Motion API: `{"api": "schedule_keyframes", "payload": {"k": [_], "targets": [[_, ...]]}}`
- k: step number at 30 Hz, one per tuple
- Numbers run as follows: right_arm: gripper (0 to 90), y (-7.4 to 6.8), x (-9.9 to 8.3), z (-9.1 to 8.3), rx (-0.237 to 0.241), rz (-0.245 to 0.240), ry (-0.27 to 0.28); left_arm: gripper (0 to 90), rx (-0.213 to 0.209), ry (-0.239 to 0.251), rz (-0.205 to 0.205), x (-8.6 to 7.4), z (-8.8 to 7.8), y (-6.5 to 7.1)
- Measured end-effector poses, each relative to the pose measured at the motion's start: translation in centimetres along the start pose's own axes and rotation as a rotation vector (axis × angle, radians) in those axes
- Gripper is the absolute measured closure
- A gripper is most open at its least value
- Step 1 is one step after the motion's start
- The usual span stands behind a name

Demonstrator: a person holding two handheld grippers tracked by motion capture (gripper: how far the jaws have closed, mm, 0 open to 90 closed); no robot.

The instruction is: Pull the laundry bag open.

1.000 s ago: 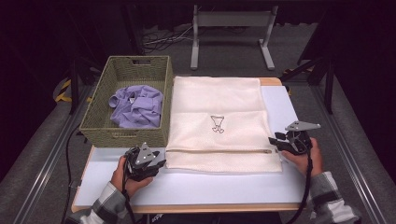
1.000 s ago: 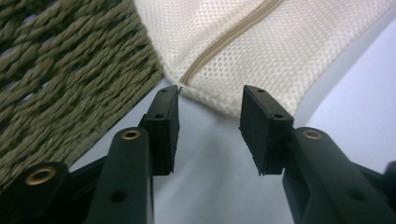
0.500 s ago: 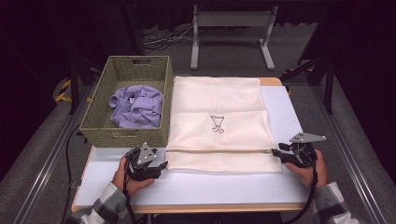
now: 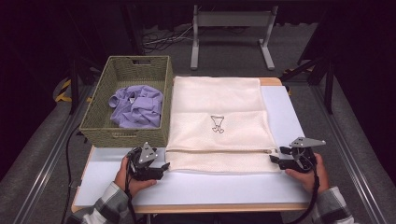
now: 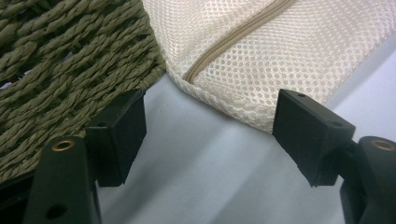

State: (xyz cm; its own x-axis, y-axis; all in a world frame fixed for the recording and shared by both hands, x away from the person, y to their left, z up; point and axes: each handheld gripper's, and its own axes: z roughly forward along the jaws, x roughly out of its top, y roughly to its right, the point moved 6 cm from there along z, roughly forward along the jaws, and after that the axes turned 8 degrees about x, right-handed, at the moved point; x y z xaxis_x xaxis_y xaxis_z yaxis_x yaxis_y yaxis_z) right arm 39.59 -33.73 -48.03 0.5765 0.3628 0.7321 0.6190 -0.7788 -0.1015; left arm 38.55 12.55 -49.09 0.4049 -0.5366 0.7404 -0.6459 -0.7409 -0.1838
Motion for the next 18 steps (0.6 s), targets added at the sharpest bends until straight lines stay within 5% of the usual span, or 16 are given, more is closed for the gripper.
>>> {"api": "schedule_keyframes", "payload": {"k": [4,6,18], "targets": [[59.7,-0.22,0.13,0.06,0.007,-0.016,-0.002,25.0,0.001,0.003,0.002,0.05,0.01,0.03],[69.7,0.16,0.14,-0.03,0.001,0.014,0.008,24.8,0.000,0.000,0.005,0.04,0.03,0.03],[83.4,-0.25,0.64,-0.13,-0.008,-0.022,0.008,23.0,-0.001,-0.006,0.013,0.06,0.03,0.05]]}}
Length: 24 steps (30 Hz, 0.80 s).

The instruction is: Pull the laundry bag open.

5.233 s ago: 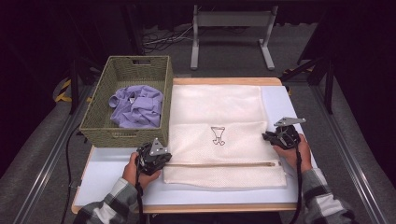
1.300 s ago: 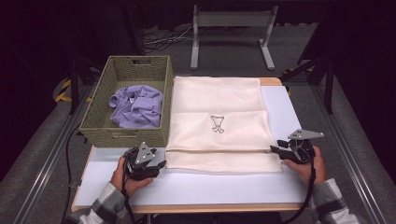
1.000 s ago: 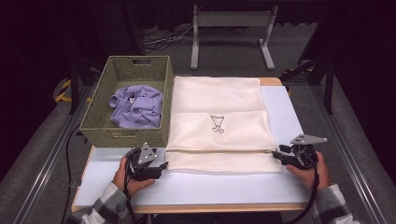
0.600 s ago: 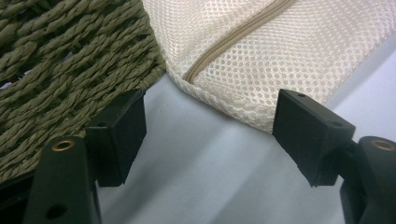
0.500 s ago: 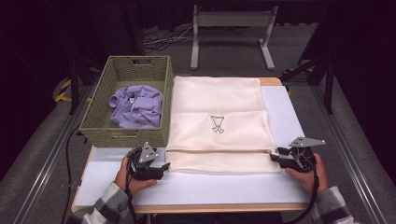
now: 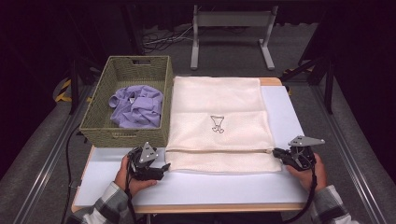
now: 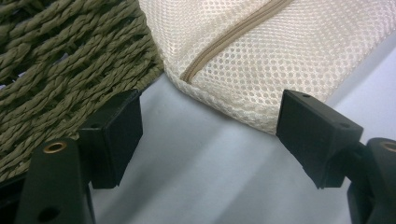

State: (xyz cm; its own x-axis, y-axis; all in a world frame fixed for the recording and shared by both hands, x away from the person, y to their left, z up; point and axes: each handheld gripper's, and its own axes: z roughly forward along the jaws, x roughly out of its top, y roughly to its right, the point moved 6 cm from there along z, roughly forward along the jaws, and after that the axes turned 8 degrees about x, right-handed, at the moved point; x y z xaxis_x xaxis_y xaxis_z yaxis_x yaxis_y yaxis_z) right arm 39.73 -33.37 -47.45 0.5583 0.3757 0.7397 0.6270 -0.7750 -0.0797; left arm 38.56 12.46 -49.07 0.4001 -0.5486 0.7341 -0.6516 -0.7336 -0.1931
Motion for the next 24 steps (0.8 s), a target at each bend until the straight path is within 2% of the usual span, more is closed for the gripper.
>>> {"api": "schedule_keyframes", "payload": {"k": [10,17,21,22,24], "targets": [[84.7,-0.2,1.2,-1.1,0.075,0.018,0.088,22.3,-0.007,0.002,0.001,0.1,0.1,0.1],[85.0,-1.0,3.0,-1.7,0.120,-0.016,0.144,21.9,-0.019,0.010,0.007,0.5,0.2,0.3],[85.1,-1.3,3.8,-2.0,0.138,-0.023,0.171,21.7,-0.035,0.028,0.022,1.3,0.2,0.8],[85.1,-1.4,4.0,-2.0,0.145,-0.024,0.178,21.7,-0.053,0.033,0.036,1.7,0.3,1.2],[85.1,-1.8,4.3,-2.0,0.144,-0.039,0.174,22.4,-0.061,0.036,0.057,2.1,0.5,1.7]]}}
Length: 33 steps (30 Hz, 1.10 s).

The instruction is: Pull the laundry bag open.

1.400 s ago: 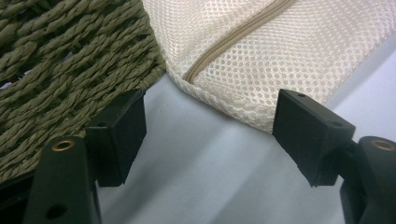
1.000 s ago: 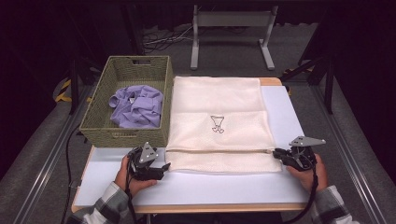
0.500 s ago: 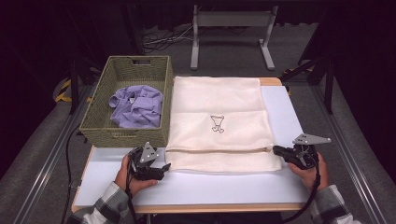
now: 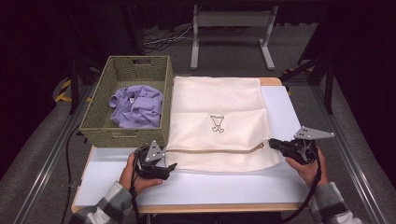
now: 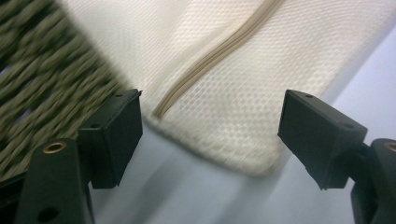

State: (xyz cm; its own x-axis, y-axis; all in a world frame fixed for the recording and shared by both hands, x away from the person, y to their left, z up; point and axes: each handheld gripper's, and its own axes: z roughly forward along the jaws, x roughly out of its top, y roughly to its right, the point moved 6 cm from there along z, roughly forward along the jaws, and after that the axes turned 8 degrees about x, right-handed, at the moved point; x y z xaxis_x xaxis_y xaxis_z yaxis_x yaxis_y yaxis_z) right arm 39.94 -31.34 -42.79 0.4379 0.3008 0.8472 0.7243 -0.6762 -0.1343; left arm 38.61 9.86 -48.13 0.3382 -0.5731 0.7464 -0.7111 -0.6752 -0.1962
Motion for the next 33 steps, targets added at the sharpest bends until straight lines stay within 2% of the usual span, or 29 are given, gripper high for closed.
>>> {"api": "schedule_keyframes", "payload": {"k": [2,4,6,7,12,16,20,23,24,28,31,33], "targets": [[84.8,-0.2,-0.1,0.2,0.003,0.003,-0.012,22.0,-0.017,0.004,0.019,0.5,0.2,0.7],[84.6,-0.1,-0.2,0.3,0.003,0.004,-0.021,21.6,-0.016,-0.003,0.039,0.5,0.4,1.1],[84.0,0.2,-0.7,0.5,-0.013,0.013,-0.043,21.6,-0.023,-0.013,0.042,0.4,0.5,1.2],[83.2,0.7,-1.3,0.7,-0.021,0.039,-0.058,21.5,-0.024,-0.022,0.037,0.2,0.5,1.2],[80.5,1.1,-2.3,1.4,-0.014,0.075,-0.088,21.5,-0.026,-0.017,0.031,0.1,0.5,1.0],[77.4,1.2,-2.6,1.8,-0.011,0.082,-0.111,21.5,-0.028,-0.019,0.035,0.1,0.5,1.1],[68.5,1.4,-3.1,2.1,-0.031,0.103,-0.149,21.5,-0.029,-0.020,0.033,0.1,0.4,1.0],[59.9,1.7,-4.0,2.5,-0.043,0.152,-0.200,21.5,-0.031,-0.017,0.032,0.1,0.3,1.0],[60.8,1.7,-4.0,2.5,-0.035,0.167,-0.186,21.5,-0.031,-0.018,0.031,0.1,0.3,1.0],[80.7,1.5,-3.9,2.4,-0.013,0.132,-0.185,21.5,-0.034,-0.015,0.033,0.2,0.4,1.1],[82.6,1.2,-3.6,2.5,-0.016,0.092,-0.194,21.5,-0.039,-0.015,0.035,0.3,0.4,1.2],[83.2,1.0,-3.1,2.4,-0.013,0.079,-0.173,21.6,-0.040,-0.011,0.041,0.5,0.5,1.2]]}}
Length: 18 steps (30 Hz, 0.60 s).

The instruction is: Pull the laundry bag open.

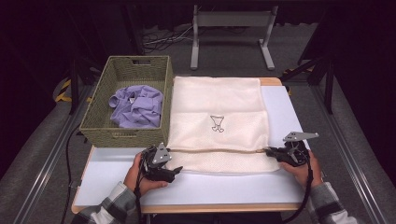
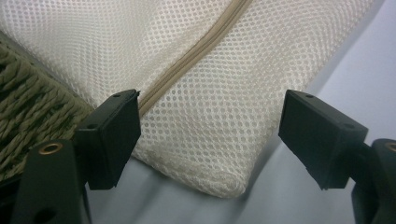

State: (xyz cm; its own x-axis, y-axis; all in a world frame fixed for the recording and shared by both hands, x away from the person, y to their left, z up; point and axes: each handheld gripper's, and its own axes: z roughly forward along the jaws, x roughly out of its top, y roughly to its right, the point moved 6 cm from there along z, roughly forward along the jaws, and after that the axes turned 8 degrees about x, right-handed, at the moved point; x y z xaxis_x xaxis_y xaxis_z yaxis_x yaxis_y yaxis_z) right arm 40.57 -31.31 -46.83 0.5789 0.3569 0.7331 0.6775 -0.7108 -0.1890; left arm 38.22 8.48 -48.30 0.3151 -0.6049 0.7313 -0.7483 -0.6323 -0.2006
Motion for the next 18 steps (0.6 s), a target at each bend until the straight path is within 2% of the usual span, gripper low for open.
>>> {"api": "schedule_keyframes", "payload": {"k": [6,11,18], "targets": [[83.4,-0.7,1.4,-1.3,0.026,-0.019,0.092,22.5,-0.018,0.013,0.009,0.8,0.1,0.3],[83.3,-1.0,1.6,-1.4,0.039,-0.026,0.109,22.9,-0.033,0.014,0.024,1.3,0.4,0.9],[83.2,-1.3,1.9,-1.7,0.046,-0.048,0.123,33.4,-0.067,0.039,0.061,2.5,0.9,1.8]]}}
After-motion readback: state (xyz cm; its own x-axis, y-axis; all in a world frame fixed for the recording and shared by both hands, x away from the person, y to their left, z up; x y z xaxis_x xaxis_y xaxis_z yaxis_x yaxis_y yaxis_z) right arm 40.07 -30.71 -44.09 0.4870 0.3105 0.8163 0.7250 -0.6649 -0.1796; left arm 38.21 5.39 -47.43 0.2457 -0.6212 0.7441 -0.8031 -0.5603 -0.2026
